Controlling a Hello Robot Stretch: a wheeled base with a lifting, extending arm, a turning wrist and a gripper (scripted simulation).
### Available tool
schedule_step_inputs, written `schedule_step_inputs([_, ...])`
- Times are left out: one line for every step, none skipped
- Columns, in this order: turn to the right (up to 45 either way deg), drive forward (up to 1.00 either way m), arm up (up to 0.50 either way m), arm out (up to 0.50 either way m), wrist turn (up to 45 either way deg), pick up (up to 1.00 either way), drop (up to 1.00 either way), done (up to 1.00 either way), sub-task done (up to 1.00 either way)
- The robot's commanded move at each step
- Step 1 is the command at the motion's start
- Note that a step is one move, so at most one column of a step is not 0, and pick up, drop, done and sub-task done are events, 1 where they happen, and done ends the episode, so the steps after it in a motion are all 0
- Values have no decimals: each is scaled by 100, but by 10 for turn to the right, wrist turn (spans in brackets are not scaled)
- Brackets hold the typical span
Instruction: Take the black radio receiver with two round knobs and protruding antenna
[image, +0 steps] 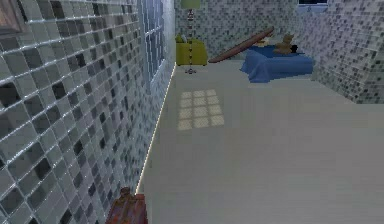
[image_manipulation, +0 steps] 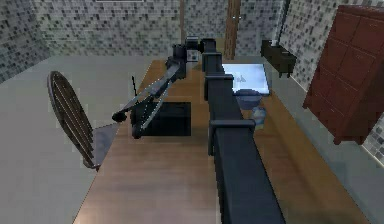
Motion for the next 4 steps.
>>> schedule_step_inputs([0, 0, 0, 0, 450, 0, 0, 0, 0])
schedule_step_inputs([0, 0, 0, 0, 450, 0, 0, 0, 0])
schedule_step_inputs([0, 0, 0, 0, 360, 0, 0, 0, 0])
schedule_step_inputs([0, 0, -30, 0, 0, 0, 0, 0, 0])
